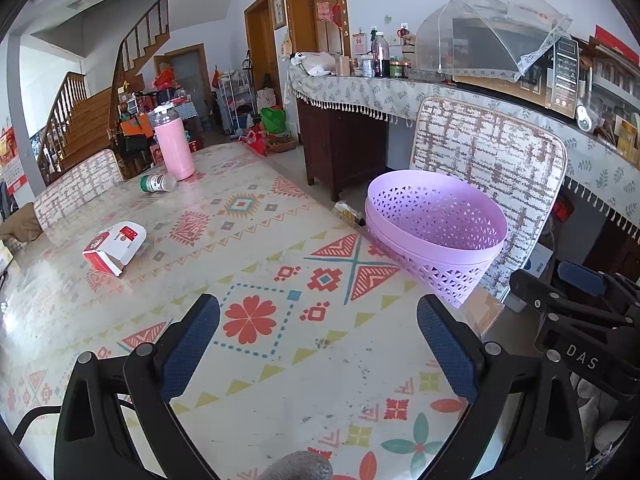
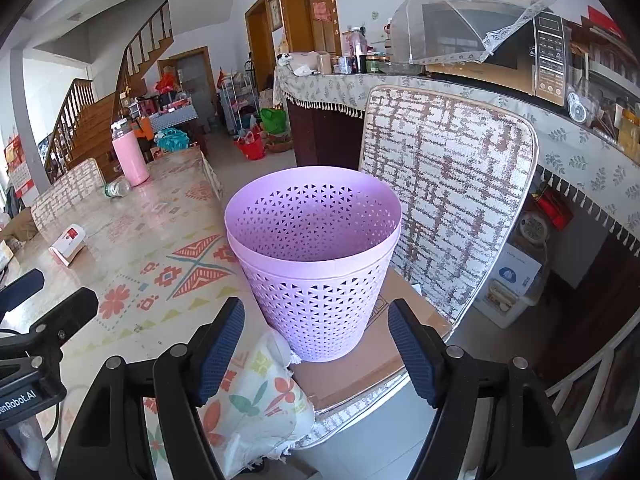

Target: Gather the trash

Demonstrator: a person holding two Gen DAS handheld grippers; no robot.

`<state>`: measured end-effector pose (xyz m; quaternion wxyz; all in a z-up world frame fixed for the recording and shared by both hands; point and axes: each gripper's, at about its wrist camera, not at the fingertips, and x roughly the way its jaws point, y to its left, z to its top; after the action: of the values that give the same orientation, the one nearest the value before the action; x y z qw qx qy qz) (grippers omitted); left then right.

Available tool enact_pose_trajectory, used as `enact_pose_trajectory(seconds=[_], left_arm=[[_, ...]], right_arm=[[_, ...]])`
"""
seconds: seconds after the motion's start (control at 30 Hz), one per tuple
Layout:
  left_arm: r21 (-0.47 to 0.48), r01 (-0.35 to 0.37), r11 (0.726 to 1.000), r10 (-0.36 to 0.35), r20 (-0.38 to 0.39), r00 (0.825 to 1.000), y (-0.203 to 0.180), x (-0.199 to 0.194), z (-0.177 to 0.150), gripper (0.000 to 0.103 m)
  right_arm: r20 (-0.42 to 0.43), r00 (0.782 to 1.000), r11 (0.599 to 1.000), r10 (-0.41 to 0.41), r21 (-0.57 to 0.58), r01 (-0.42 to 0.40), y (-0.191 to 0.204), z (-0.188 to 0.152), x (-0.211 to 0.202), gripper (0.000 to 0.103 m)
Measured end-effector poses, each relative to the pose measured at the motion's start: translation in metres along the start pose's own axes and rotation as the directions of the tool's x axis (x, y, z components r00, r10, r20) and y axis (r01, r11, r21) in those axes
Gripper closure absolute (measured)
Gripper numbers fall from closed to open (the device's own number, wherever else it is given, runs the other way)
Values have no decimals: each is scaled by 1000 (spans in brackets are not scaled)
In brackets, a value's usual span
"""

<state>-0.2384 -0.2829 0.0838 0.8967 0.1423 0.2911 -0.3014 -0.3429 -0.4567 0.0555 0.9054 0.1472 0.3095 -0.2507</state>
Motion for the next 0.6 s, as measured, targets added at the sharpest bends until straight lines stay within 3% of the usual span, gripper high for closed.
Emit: enact_pose_trajectory(seconds=[0.6], left_arm=[[13,18,1000,-18,-24,1000,-3,6,-3,5]], right_arm=[[14,999,999,-29,-21,29,-1,1,2,23]])
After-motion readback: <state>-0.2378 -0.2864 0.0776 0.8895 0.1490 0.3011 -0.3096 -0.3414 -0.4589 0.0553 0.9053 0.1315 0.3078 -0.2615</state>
